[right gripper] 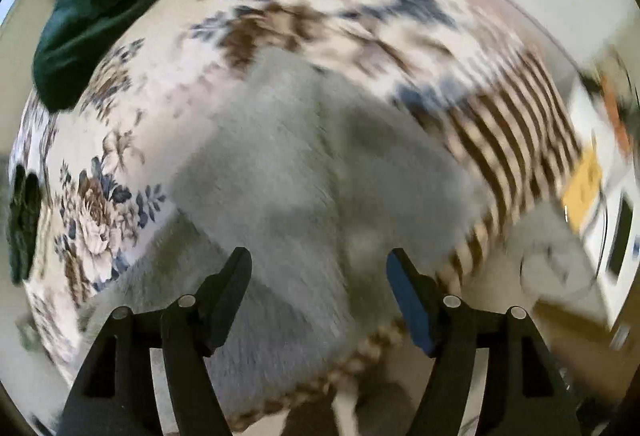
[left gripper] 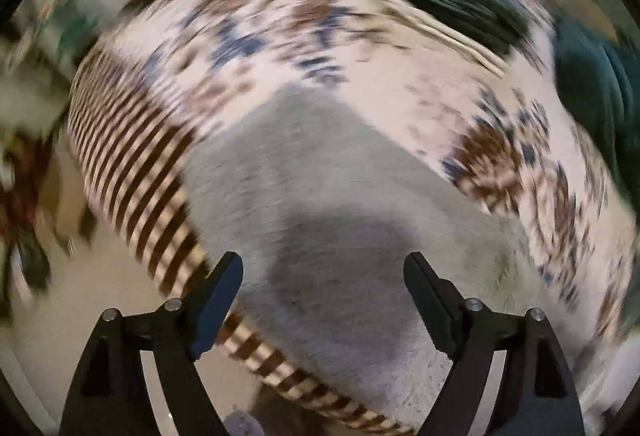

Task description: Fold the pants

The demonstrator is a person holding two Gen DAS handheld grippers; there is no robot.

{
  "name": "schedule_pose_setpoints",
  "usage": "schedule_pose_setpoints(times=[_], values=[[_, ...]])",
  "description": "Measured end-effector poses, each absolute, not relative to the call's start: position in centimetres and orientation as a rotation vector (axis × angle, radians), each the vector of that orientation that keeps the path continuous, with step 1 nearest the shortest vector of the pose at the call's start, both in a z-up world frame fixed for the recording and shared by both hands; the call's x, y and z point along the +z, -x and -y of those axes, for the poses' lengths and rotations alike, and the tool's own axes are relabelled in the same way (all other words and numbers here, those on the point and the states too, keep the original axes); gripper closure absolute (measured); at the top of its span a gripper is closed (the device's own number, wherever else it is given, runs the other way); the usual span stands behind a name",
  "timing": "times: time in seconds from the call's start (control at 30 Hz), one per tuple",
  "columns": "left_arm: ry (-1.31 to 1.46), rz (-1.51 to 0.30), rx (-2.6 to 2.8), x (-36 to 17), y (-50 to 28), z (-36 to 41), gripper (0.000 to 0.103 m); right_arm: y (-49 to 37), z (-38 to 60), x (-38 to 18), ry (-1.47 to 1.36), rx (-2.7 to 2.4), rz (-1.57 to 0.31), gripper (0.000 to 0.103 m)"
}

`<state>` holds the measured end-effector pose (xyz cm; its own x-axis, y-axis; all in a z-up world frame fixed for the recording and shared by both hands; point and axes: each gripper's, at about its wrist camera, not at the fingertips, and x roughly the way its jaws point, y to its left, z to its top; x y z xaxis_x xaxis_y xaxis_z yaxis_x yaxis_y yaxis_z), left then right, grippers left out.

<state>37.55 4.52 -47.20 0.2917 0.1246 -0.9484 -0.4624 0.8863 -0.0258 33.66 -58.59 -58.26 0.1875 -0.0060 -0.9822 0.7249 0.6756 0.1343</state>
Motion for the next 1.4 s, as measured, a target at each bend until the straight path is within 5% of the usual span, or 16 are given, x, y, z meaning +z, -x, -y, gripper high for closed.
schedule_pose_setpoints(times=[0.3, 0.33, 0.37, 0.43, 0.7, 0.73, 0.8, 0.83, 0.87, 1.1, 1.13, 1.2, 1.27, 1.4], values=[[0.147, -1.306, 0.255, -51.7, -41.0, 4.9, 0.021, -43.8, 50.8, -63.3, -0.071, -0.423, -1.433, 0.026], [0.138, -1.315, 0.247, -52.0, -41.2, 5.7, 0.021, -43.7, 51.0, -63.6, -0.031, -0.447, -1.431, 0.033], [0.135, -1.326, 0.235, -52.3, -41.2, 6.2, 0.021, -43.2, 51.7, -63.5, -0.017, -0.485, -1.418, 0.063], [0.134, -1.336, 0.224, -52.3, -41.1, 6.9, 0.021, -41.6, 53.9, -63.1, -0.091, -0.555, -1.396, 0.095], [0.161, -1.360, 0.183, -52.5, -39.8, 7.5, 0.021, -26.8, 68.2, -62.6, -0.783, -0.898, -1.334, 0.094], [0.167, -1.367, 0.182, -52.6, -39.7, 7.6, 0.021, -25.1, 69.4, -63.3, -0.871, -0.920, -1.339, 0.090], [0.183, -1.380, 0.176, -52.8, -39.3, 7.7, 0.021, -22.3, 70.8, -63.7, -0.996, -0.943, -1.281, 0.068], [0.189, -1.382, 0.174, -52.8, -39.1, 7.8, 0.021, -21.7, 70.9, -63.4, -1.020, -0.950, -1.247, 0.049], [0.191, -1.382, 0.172, -52.7, -38.9, 8.0, 0.021, -20.9, 70.9, -62.8, -1.050, -0.948, -1.195, 0.045], [0.182, -1.390, 0.144, -52.7, -37.7, 9.0, 0.021, -22.1, 67.3, -64.5, -1.204, -0.785, -1.119, 0.045], [0.182, -1.393, 0.142, -52.8, -37.6, 9.1, 0.021, -22.3, 67.1, -65.5, -1.226, -0.763, -1.128, 0.046], [0.179, -1.396, 0.142, -52.9, -37.3, 9.3, 0.021, -23.2, 66.6, -66.5, -1.231, -0.737, -1.132, 0.065], [0.179, -1.400, 0.140, -52.9, -37.0, 9.5, 0.021, -24.1, 65.8, -66.3, -1.109, -0.754, -1.161, 0.096], [0.176, -1.402, 0.128, -52.8, -36.4, 9.8, 0.021, -23.8, 64.9, -63.6, -0.975, -0.797, -1.140, 0.097]])
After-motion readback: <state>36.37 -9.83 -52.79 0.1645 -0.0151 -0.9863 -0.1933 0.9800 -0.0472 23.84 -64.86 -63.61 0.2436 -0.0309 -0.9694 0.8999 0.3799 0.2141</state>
